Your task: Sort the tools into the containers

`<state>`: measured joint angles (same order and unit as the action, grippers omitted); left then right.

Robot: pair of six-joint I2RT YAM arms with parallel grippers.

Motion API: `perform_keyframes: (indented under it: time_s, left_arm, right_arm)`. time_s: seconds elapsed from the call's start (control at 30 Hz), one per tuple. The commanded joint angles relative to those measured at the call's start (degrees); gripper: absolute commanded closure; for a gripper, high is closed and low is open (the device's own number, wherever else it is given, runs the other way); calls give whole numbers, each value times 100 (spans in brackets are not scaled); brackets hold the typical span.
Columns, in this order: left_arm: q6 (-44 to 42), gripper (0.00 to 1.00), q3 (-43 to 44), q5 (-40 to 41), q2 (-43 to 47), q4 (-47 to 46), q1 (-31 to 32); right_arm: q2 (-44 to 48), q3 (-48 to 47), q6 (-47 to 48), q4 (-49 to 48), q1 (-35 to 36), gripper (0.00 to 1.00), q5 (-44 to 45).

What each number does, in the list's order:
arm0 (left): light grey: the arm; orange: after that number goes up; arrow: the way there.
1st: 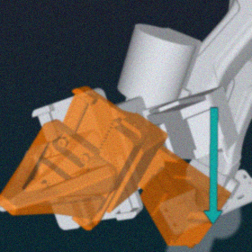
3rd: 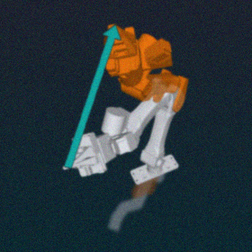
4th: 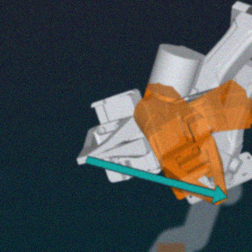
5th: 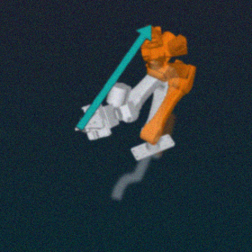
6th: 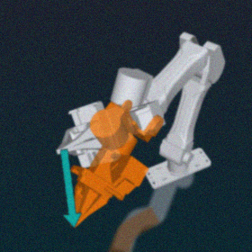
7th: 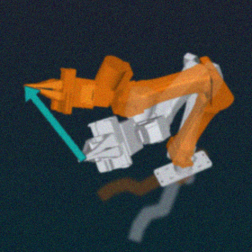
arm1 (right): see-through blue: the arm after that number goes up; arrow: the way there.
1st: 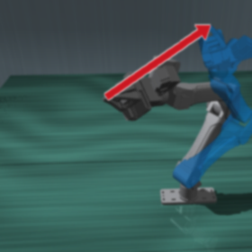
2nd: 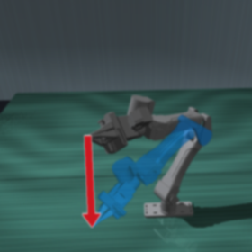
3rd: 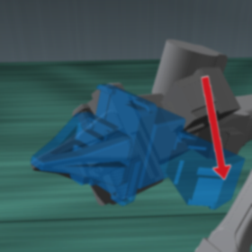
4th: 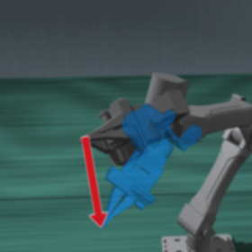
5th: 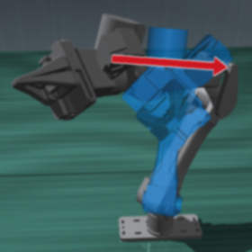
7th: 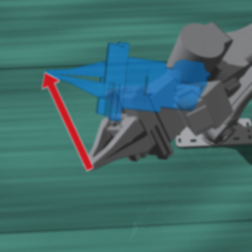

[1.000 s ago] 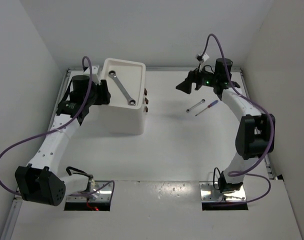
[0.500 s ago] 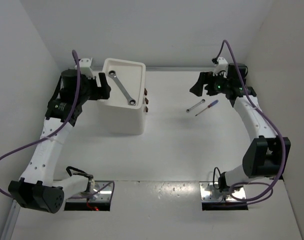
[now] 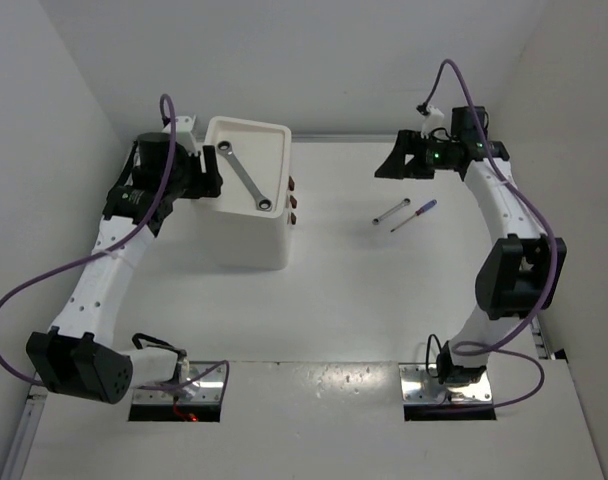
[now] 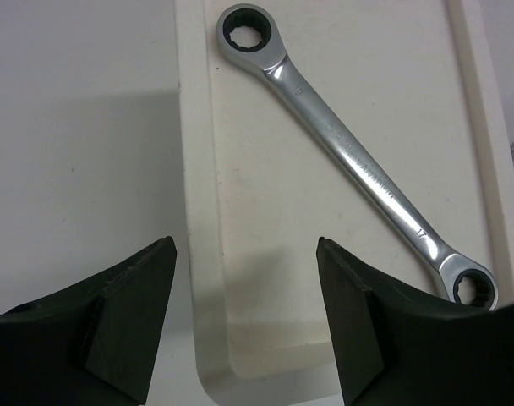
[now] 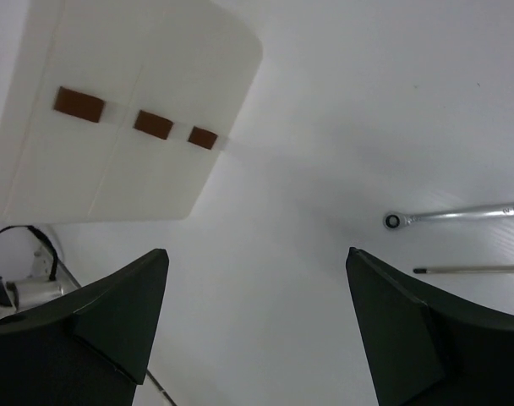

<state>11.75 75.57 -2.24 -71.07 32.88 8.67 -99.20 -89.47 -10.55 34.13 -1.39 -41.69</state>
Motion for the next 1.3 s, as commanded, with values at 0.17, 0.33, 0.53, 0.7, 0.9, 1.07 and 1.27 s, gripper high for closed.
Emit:
perform_keyframes:
  time_s: [0.17,0.33,0.53,0.7,0.9,1.07,1.27]
  left_arm:
    - [-41,30,151,277,-127,-10,-14]
    - [-41,34,151,277,-319,-10,-14]
    - [-93,53,151,154,-443,42,-14]
    - [-94,86,89,154,-443,43,-14]
    - [29,100,-25,119,-443,43,-67]
    - [29,100,-25,57,-443,43,-120]
    - [82,100,-25,57,-496,43,-120]
  right_arm:
    - [-767,-772,-35,735,130,14,882]
    - [-890,-774,-474,174,428,14,-13]
    - [-1312,-686,-1894,-1449,937,17,-1639]
    - [-1690,-188,-4056,-3706,1263,27,-2325]
    - [-2304,747,-7906,-8251,1475,31,-2274]
    - [-2815,800,-9202,-9627,1598,33,-2168]
    - [-2991,738,-9377,-9810,1791,39,-2010]
